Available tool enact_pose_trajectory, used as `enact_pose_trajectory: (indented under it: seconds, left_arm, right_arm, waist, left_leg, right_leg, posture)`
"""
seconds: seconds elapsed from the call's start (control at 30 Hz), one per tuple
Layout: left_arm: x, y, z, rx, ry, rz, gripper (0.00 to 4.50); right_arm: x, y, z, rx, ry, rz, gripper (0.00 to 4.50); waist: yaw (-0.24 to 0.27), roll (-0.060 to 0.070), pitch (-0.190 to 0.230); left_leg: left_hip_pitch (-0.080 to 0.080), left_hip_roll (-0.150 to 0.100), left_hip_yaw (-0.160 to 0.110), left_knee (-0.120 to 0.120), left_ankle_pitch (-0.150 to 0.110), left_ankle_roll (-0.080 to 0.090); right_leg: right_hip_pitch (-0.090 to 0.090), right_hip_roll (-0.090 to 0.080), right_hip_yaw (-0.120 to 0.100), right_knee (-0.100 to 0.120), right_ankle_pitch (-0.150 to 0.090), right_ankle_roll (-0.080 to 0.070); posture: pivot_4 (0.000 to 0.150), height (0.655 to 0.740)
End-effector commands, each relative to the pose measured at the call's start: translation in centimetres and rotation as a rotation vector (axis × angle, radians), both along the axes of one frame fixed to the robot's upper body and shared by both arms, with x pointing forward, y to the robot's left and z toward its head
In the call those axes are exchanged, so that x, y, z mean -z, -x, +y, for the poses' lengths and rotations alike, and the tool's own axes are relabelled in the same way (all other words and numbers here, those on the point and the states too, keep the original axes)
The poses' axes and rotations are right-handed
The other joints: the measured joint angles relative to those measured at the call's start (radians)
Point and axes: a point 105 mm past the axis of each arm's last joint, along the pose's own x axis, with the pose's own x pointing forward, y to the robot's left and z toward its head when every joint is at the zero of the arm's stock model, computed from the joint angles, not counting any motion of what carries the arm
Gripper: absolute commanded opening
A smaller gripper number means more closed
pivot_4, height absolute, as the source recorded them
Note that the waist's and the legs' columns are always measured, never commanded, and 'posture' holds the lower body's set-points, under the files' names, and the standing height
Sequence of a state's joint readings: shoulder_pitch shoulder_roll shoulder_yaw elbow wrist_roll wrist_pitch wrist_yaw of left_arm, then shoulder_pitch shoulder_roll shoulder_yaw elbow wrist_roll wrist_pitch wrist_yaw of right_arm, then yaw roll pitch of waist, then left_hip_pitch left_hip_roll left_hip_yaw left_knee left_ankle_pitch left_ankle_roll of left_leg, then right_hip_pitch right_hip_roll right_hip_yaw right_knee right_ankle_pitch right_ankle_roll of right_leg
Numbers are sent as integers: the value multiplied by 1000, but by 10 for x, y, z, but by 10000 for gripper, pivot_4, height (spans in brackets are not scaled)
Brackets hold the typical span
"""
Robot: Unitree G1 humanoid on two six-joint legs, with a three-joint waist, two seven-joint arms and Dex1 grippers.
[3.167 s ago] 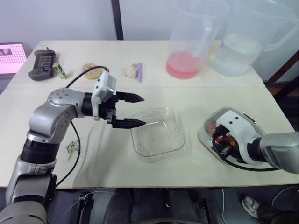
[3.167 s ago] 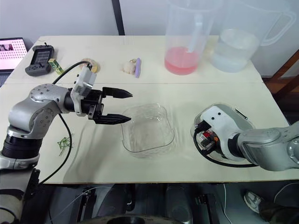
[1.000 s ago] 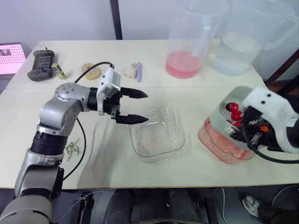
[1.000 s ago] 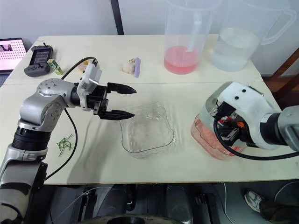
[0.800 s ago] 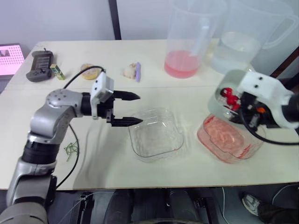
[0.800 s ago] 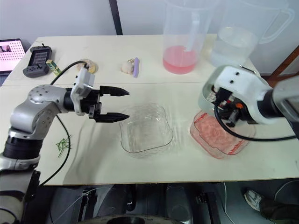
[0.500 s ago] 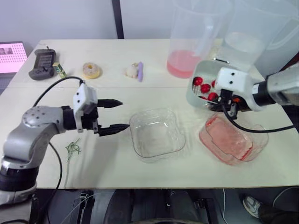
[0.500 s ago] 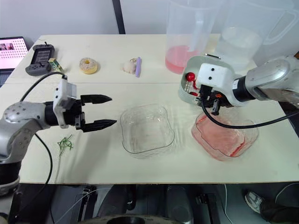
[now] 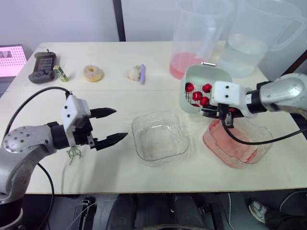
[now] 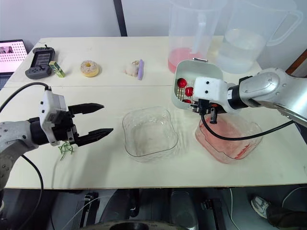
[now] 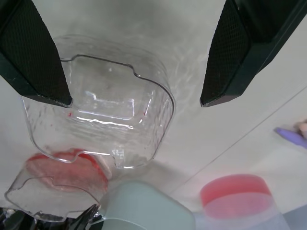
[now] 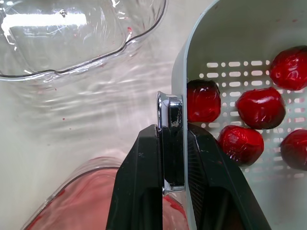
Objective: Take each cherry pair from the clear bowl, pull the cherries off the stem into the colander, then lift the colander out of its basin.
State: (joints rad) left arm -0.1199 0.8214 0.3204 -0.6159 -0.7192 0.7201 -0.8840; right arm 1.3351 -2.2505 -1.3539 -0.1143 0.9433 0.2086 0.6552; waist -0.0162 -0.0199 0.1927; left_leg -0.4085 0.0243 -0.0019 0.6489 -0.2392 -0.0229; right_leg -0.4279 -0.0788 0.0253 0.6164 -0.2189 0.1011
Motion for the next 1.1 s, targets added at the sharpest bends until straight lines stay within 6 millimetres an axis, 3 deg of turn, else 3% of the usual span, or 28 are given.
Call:
enact_pose_trajectory:
  seconds: [0.03, 0.3, 0.43, 0.73, 1.1]
  left_arm:
    - [-11, 4, 0, 1, -8, -44, 45000]
    - [-11, -1, -4, 50, -9, -26, 45000]
    - [-11, -9, -9, 108, -10, -15, 45000]
    - [-9, -31, -25, 257, -12, -4, 45000]
    - [-6, -35, -30, 334, -33, 15, 45000]
  right_arm:
    - [-22, -7, 3, -2, -25, -90, 1876]
    - [-54, -12, -12, 129, -157, -7, 1876]
    - [-56, -4, -26, 211, -132, 101, 1876]
    - [-37, 49, -49, 385, -160, 251, 1876]
    - [-22, 76, -65, 524, -377, 110, 1876]
  waist:
    - [-1, 0, 0]
    - [-2, 0, 0]
    - [0, 0, 0]
    - [6, -1, 1]
    - [7, -2, 1]
  left_leg:
    - [0, 0, 0, 0, 0, 0]
    - [0, 0, 0, 0, 0, 0]
    - [0, 0, 0, 0, 0, 0]
    - [-2, 0, -1, -1, 0, 0]
    - [-3, 0, -2, 0, 0, 0]
  right_leg:
    - [0, 0, 0, 0, 0, 0]
    - [0, 0, 0, 0, 0, 0]
    - [0, 0, 0, 0, 0, 0]
    - [-1, 0, -1, -4, 0, 0]
    - [-1, 1, -1, -2, 0, 0]
  posture:
    - [1500, 7400]
    - [1500, 7400]
    - [1500, 7400]
    - [1500, 7400]
    - [1500, 7400]
